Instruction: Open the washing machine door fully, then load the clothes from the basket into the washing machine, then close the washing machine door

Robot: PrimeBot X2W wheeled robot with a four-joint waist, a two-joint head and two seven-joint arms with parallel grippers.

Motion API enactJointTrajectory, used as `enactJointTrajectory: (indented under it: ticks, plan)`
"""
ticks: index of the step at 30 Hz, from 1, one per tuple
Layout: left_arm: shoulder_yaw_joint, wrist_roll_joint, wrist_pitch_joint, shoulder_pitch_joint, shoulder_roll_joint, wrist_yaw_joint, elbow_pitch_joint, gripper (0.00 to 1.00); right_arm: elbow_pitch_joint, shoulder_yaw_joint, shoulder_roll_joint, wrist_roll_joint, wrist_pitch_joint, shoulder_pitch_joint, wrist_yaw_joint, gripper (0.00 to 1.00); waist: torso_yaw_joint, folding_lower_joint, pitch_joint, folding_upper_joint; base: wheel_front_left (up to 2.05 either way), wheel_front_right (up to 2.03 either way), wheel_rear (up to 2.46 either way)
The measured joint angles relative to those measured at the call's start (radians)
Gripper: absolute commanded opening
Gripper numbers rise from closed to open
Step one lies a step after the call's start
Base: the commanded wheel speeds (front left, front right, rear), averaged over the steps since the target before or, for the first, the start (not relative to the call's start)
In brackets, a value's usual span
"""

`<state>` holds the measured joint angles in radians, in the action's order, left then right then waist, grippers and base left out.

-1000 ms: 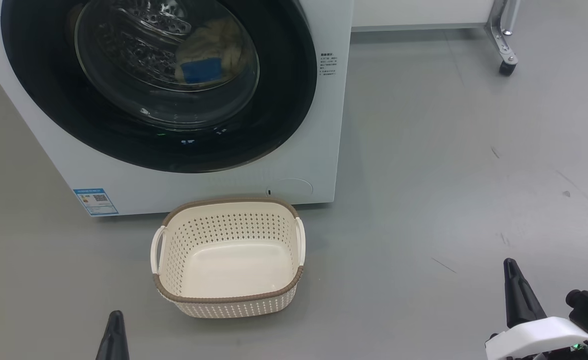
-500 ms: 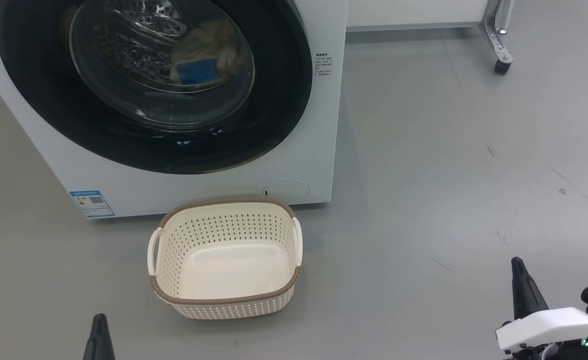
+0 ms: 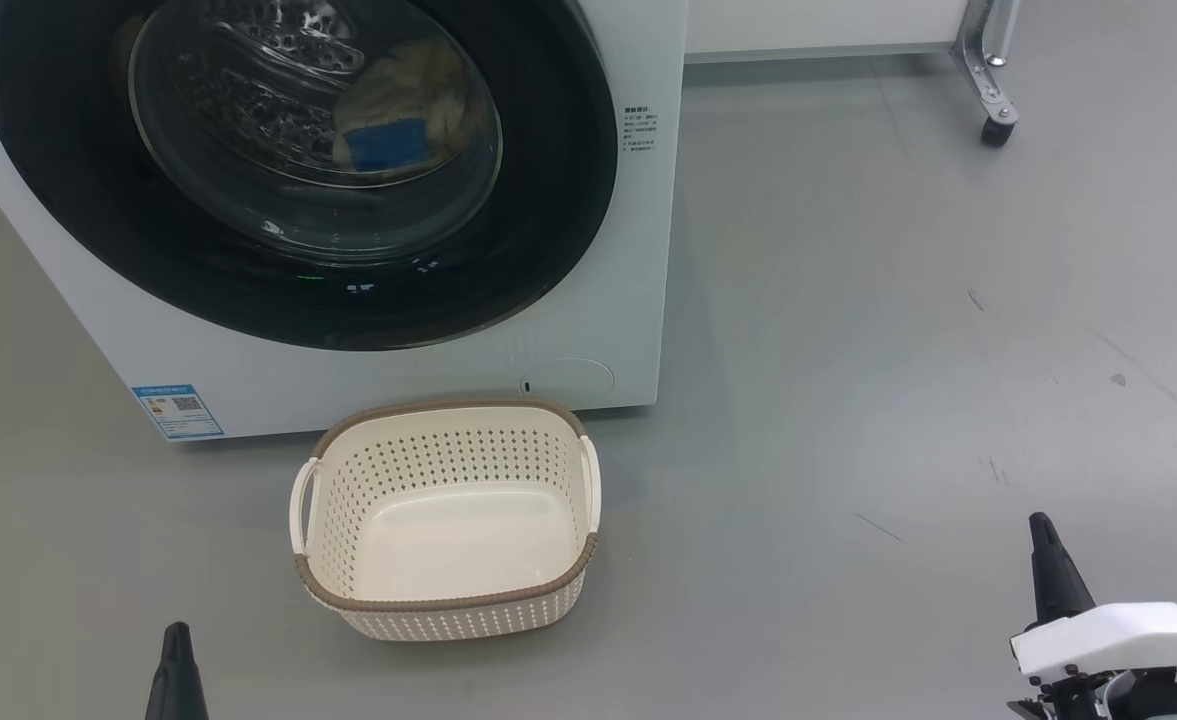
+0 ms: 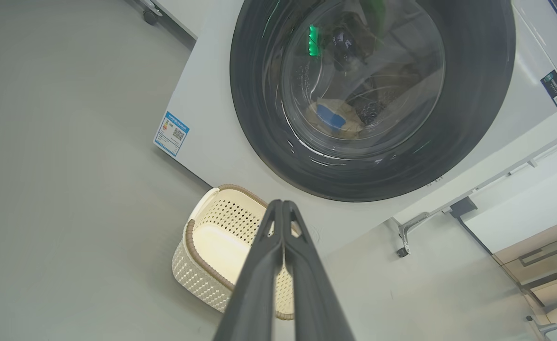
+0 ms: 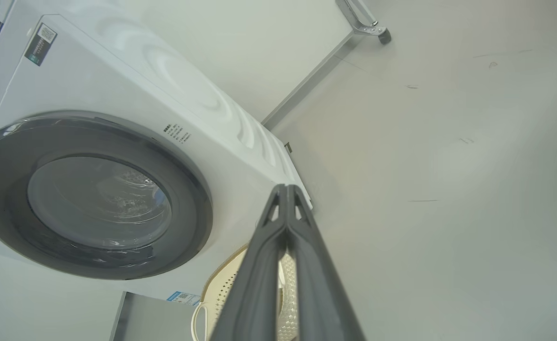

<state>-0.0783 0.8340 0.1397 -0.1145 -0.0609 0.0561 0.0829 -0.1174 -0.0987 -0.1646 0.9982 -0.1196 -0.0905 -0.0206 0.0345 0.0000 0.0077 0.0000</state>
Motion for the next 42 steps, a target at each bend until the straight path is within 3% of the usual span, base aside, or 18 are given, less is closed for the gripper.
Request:
enactJointTrajectory:
  ticks: [42]
  plan:
    - [0.036, 0.647, -0.122, 0.117, -0.033, 0.039, 0.120, 0.00, -0.107, 0.117, 0.055, 0.505, 0.126, 0.101, -0.070, 0.00, -0.027, 0.0000, -0.003, 0.0000, 0.00, 0.00, 0.00]
